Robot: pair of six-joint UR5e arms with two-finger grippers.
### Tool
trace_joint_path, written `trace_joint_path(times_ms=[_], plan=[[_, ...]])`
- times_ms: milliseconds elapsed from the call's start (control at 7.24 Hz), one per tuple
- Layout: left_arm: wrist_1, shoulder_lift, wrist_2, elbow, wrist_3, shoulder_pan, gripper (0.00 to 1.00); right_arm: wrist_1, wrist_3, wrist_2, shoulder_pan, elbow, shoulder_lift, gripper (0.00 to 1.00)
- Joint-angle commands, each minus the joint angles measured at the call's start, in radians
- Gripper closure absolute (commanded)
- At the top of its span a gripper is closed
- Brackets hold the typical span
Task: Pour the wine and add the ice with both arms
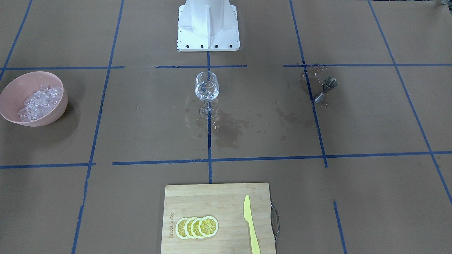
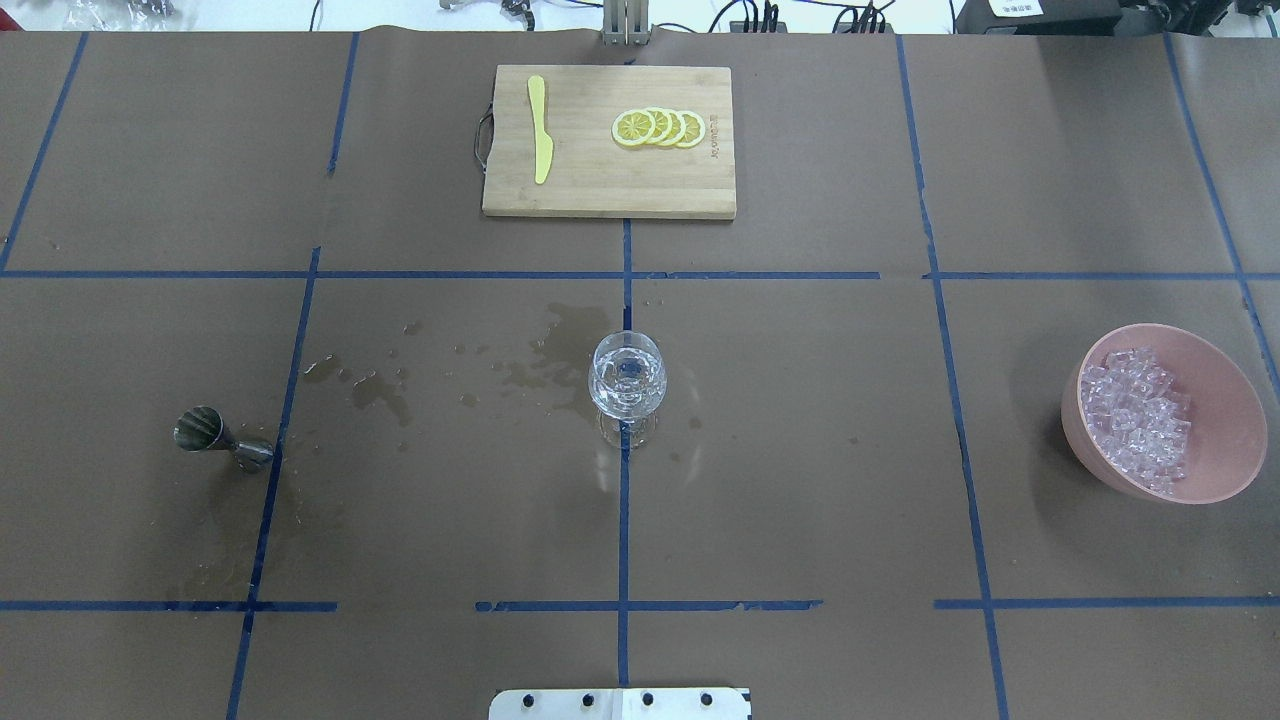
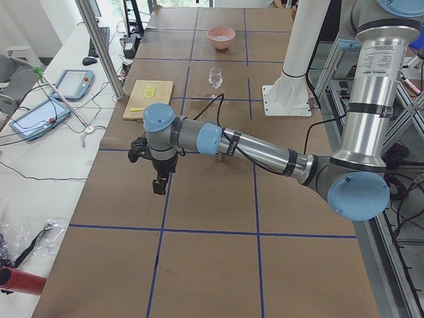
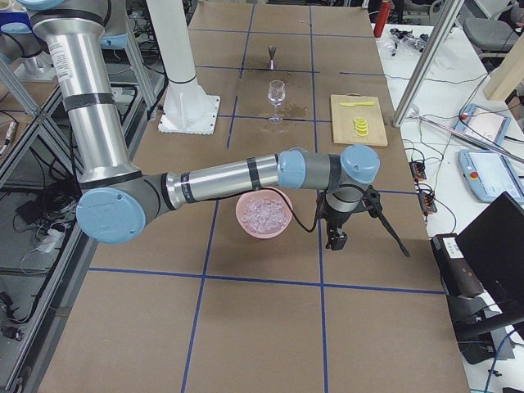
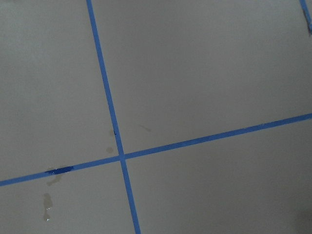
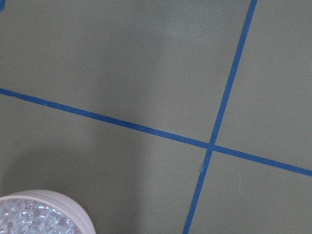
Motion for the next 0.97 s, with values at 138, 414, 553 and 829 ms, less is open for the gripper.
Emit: trace_joint_path(times_ms=[138, 414, 553, 829], plan=[[-0.011, 0.050, -0.006, 0.110, 0.015, -0.002, 0.00, 0.092, 0.018, 0.007, 0.046, -0.044, -0.062, 0.00], [-0.101, 0.088, -0.059, 0.130, 0.012, -0.002, 0.00, 0.093, 0.018, 0.007, 0.052, -0.044, -0.075, 0.00], [-0.109, 0.093, -0.063, 0.133, 0.010, -0.004, 0.00, 0.093, 0.018, 0.007, 0.052, -0.045, -0.081, 0.00], [-0.111, 0.119, -0.063, 0.139, 0.004, -0.077, 0.00, 0.093, 0.018, 0.007, 0.067, -0.045, -0.098, 0.00]])
